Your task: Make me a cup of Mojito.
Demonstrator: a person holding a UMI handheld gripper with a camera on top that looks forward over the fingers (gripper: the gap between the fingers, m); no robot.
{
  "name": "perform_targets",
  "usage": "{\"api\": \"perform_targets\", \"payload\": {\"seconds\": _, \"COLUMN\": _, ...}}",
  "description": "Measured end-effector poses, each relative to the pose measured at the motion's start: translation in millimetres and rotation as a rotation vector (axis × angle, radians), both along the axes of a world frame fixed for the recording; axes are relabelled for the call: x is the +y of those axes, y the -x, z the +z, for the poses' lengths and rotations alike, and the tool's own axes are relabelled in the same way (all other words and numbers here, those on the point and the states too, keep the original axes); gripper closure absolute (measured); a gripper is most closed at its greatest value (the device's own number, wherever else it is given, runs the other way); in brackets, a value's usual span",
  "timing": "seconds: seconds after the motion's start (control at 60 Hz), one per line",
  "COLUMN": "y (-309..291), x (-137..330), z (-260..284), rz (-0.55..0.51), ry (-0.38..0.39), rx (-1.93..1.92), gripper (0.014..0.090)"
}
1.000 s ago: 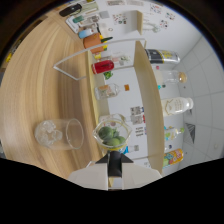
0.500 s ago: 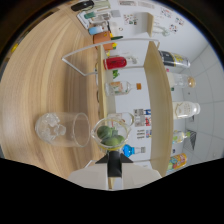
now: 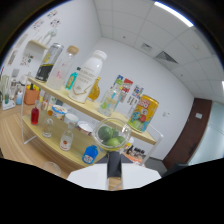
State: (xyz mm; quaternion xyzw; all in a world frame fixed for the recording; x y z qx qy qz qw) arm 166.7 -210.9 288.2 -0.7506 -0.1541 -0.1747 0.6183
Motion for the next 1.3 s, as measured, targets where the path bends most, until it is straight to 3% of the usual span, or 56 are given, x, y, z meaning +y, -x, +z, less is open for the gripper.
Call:
{"api": "perform_targets", "payload": {"seconds": 0.167, "y": -38.4, "x": -9.5, "z": -37.5, "rz": -0.076, "ry": 0.107, "rx": 0.301, "gripper": 0.0889}}
{"api": "perform_targets", "payload": {"seconds": 0.4, "y": -84.0, "x": -42.9, "z": -163.4, "rz": -0.207, "ry": 0.386, "rx": 0.515, "gripper": 0.0889}}
{"api": "perform_targets", "payload": {"seconds": 0.583, "y": -104.1, "x": -67.1, "z": -243.3, "rz": -0.256, "ry": 0.541, "rx": 0.532, "gripper": 0.0891}}
{"api": "perform_targets", "payload": {"seconds": 0.983, "y": -109.8, "x": -78.5, "z": -292.8, "rz": -0.225, "ry": 0.608, "rx": 0.504, "gripper": 0.0866}}
{"api": "perform_targets", "payload": {"seconds": 1.083, "y": -118.0, "x": -78.9, "z": -292.4, "rz": -0.244, "ry": 0.606, "rx": 0.48, "gripper": 0.0645}}
{"api": "perform_targets", "payload": {"seconds": 1.1, "y": -119.2, "x": -79.1, "z": -291.6, "rz": -0.247, "ry": 0.604, "rx": 0.476, "gripper": 0.0593}}
{"api": "perform_targets", "payload": {"seconds": 1.117, "y": -121.5, "x": -79.5, "z": -290.1, "rz": -0.248, "ry": 0.599, "rx": 0.472, "gripper": 0.047}}
{"api": "perform_targets", "payload": {"seconds": 1.183, "y": -124.8, "x": -79.4, "z": -279.5, "rz": -0.252, "ry": 0.575, "rx": 0.45, "gripper": 0.0258}}
{"api": "perform_targets", "payload": {"seconds": 1.233, "y": -126.0, "x": -80.1, "z": -268.0, "rz": -0.256, "ry": 0.552, "rx": 0.44, "gripper": 0.0193}}
{"api": "perform_targets", "payload": {"seconds": 1.3, "y": -122.5, "x": -79.1, "z": -244.8, "rz": -0.252, "ry": 0.503, "rx": 0.434, "gripper": 0.0191}}
